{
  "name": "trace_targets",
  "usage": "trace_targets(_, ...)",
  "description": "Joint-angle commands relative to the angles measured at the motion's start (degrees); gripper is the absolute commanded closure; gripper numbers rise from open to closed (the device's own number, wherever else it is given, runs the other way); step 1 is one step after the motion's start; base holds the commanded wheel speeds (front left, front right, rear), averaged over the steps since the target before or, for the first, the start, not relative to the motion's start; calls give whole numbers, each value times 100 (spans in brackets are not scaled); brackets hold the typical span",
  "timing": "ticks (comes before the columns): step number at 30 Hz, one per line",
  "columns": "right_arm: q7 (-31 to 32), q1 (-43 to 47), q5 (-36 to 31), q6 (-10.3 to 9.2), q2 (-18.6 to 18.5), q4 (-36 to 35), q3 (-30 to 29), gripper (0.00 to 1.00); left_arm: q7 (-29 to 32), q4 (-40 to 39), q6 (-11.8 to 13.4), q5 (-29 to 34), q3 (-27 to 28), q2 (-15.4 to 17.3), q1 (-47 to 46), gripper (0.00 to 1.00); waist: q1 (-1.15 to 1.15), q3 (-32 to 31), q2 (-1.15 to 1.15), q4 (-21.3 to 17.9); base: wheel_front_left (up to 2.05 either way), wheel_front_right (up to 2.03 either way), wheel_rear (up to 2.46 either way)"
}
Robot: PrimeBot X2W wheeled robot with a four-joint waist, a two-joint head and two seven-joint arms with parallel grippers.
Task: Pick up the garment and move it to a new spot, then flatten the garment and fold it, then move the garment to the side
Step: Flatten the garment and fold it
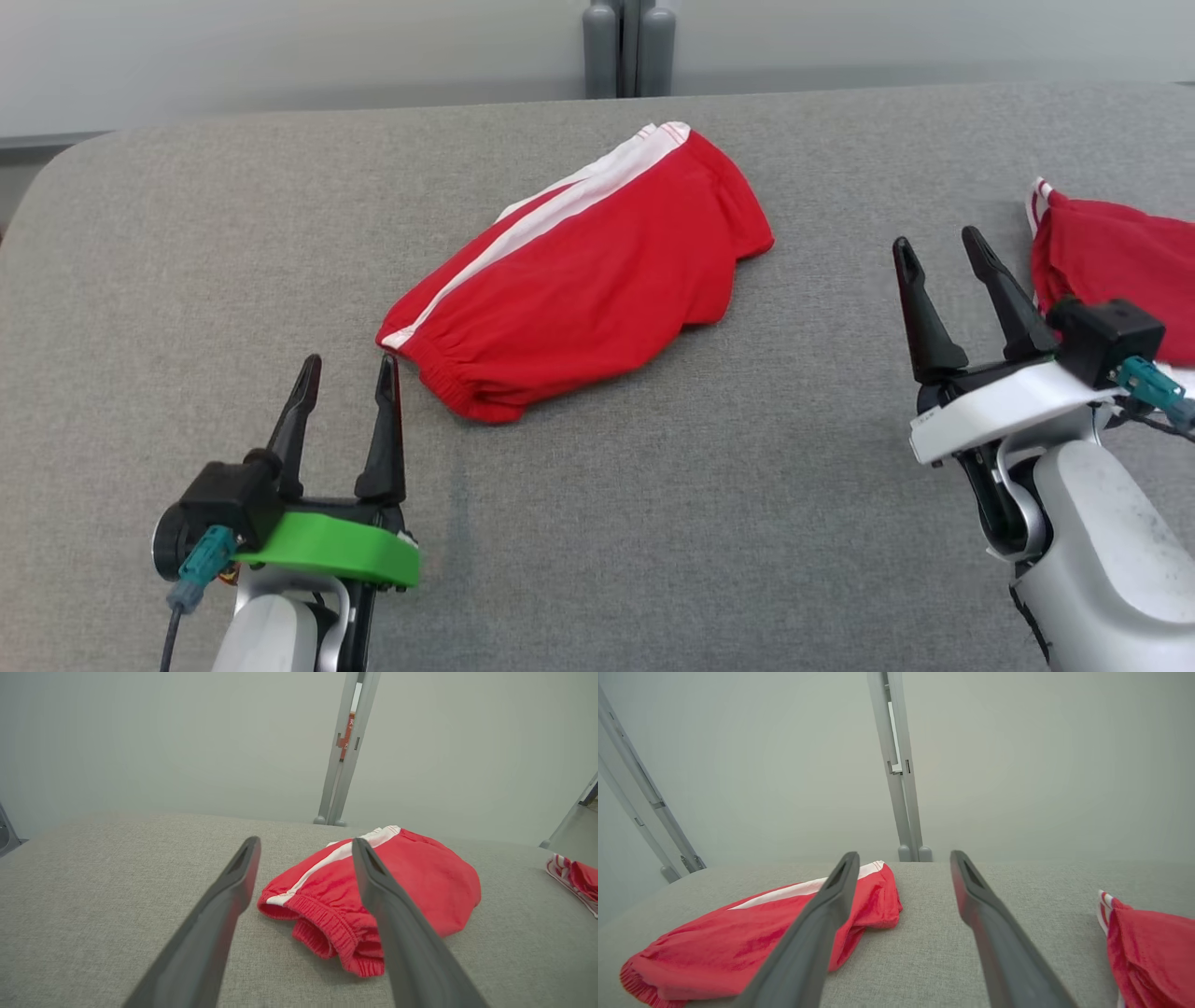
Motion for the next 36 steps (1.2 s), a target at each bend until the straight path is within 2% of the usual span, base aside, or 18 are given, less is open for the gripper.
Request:
trace_targets(1,-21,164,-108,-1,80,-106,-103,0,-13,-20,-21,72,26,-4,166,0,0,-91,-1,-91,0,0,0)
trace_targets(5,-21,465,-286,-1,288,-261,-269,0,-13,-60,-34,120,-36,-11,282,0,0,-94,-1,-84,0,0,0)
trace_targets(11,-22,594,-376,-1,408,-302,-356,0,-13,-68,-42,22,-97,-13,199,0,0,-50,-1,12,0,0,0)
trace_targets(14,5,534,-217,-1,463,-205,-361,0,-13,-73,-34,43,-146,-14,108,0,0,29,-1,87,0,0,0)
trace_targets(18,298,350,408,0,641,-86,-394,0,-13,-66,-36,6,-221,-12,26,0,0,202,-1,241,0,0,0)
trace_targets(25,1442,-139,2124,0,950,205,-768,0,-13,34,-41,117,-483,-13,-166,0,0,568,-1,648,0,0,0)
trace_targets(27,1776,-315,2436,1,997,364,-932,0,-13,36,-41,88,-584,-11,-208,0,0,661,-1,795,0,0,0)
trace_targets(32,2426,-719,2817,1,1079,925,-1314,0,-13,55,-2,-90,-760,-12,-308,0,0,834,-1,1156,0,0,0)
trace_targets(36,2680,-1062,2791,1,1107,1467,-1683,0,-13,48,46,-46,-941,-12,-339,0,0,946,-1,1440,0,0,0)
